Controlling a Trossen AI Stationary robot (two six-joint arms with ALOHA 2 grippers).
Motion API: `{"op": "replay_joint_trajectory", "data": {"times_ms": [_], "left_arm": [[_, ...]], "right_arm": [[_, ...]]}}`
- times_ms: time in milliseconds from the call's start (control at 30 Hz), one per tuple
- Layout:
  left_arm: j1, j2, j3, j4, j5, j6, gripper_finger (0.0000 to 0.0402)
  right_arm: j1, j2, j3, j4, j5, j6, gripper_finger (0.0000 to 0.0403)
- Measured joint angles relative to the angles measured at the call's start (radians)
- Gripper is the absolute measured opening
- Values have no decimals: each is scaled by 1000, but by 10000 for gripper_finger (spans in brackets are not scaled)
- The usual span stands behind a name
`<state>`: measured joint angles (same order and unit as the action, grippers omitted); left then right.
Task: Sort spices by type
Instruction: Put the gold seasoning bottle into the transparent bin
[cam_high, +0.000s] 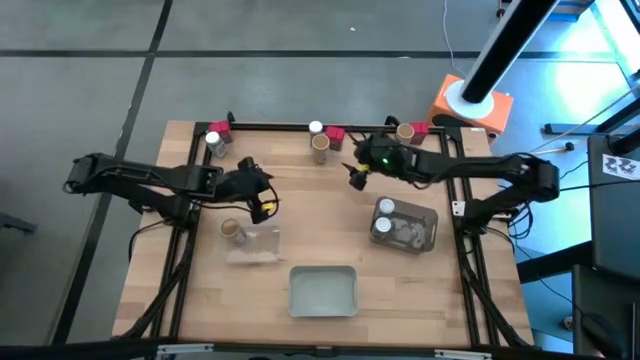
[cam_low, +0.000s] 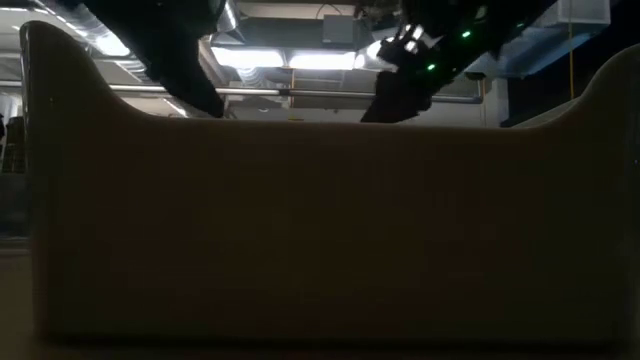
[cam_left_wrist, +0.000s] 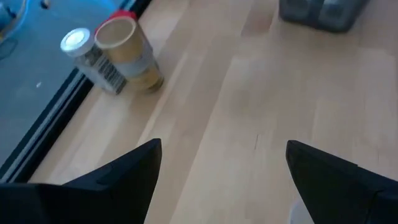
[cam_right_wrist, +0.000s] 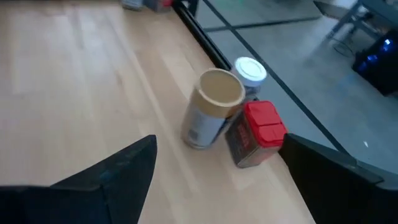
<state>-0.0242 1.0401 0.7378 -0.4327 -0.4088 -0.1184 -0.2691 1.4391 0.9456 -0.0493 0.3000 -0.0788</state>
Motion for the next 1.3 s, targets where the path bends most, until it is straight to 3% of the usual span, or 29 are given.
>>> {"op": "replay_joint_trajectory", "data": {"times_ms": [200,600,1300], "left_arm": [[0,0,-90,188,-2,42,327],[0,4,-93,190,-2,37,327],[0,4,-93,191,-3,36,327]], "right_arm": [[-71,135,117,-4,-94,3,347],[-153,366,325,4,-202,2,347],[-159,515,345,111,-179,15,347]]}}
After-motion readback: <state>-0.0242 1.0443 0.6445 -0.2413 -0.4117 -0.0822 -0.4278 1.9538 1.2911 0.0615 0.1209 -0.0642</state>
